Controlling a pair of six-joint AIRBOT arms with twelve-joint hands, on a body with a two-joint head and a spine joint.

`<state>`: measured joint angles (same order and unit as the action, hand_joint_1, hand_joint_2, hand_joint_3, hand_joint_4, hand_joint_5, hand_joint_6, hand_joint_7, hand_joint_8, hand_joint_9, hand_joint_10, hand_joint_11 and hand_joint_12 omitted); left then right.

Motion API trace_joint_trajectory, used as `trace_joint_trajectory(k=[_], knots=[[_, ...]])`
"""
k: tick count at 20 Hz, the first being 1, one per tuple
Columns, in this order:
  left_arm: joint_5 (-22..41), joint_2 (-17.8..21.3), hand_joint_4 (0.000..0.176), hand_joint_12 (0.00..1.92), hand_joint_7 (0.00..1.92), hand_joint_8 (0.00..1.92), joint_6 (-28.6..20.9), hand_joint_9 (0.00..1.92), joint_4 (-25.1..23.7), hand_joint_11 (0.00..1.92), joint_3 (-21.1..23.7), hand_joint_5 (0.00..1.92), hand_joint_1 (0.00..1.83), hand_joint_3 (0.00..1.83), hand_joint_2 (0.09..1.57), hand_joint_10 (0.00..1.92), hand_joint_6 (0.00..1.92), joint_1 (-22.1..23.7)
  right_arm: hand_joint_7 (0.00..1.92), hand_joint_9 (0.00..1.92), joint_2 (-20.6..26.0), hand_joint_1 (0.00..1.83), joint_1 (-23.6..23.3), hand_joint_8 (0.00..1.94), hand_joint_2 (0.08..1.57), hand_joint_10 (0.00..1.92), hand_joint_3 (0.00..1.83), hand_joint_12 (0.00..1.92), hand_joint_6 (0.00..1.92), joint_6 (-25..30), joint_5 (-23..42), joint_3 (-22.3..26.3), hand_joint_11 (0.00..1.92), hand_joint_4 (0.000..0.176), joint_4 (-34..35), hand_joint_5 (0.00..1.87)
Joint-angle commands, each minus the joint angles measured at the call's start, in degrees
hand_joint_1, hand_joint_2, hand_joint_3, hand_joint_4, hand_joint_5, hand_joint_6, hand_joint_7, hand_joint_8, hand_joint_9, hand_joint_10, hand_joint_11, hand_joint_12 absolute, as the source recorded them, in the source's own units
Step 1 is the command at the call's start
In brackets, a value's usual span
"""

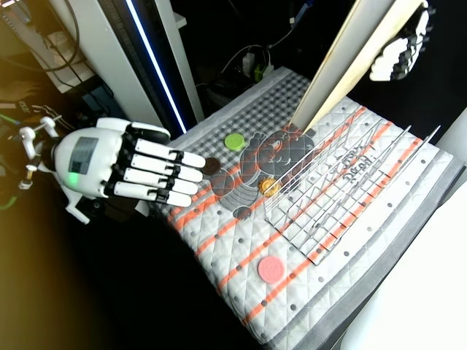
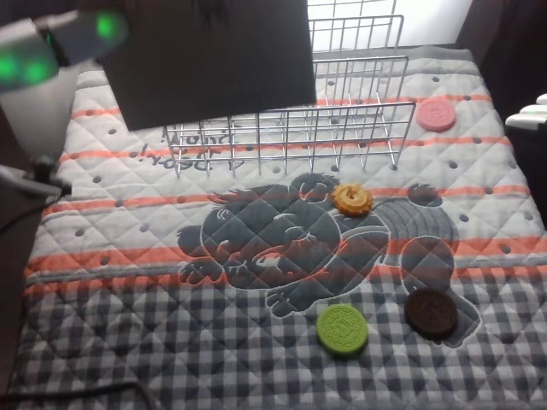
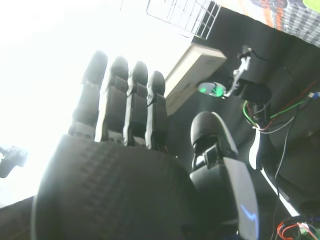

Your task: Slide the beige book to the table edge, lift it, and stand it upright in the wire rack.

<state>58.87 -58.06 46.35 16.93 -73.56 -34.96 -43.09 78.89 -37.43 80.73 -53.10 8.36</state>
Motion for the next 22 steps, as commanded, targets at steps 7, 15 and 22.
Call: trace_joint_trajectory(k=[7,15,22], knots=[[-2.6,-6.1,0.000,1.19,1.16,0.68,2.0,1.05,-3.2,1.01,-5.9,1.05,1.40,0.00,1.05,1.12,0.66,10.3,0.45,0.39,-1.3,0.10,0.9,0.00,1.40,0.00,0.00,0.49,0.00,0.1,7.0,-1.1,0.20,0.000,1.1,0.46],[-6.9,-9.1,0.000,1.15,1.24,0.71,5.7,1.31,-2.3,1.04,-8.9,1.17,1.28,0.00,1.03,0.49,0.55,12.2,0.48,0.43,-1.8,0.12,1.2,0.00,1.35,0.00,0.00,0.11,0.00,0.1,7.0,-1.2,0.39,0.000,0.8,0.48],[-5.3,-9.6,0.000,1.31,1.19,0.74,8.7,1.15,0.3,0.97,-8.9,1.10,1.30,0.00,1.04,0.89,0.66,11.6,0.45,0.40,-2.3,0.04,1.2,0.00,1.34,0.00,0.00,0.05,0.00,0.1,7.0,-1.3,0.39,0.000,0.7,0.44]])
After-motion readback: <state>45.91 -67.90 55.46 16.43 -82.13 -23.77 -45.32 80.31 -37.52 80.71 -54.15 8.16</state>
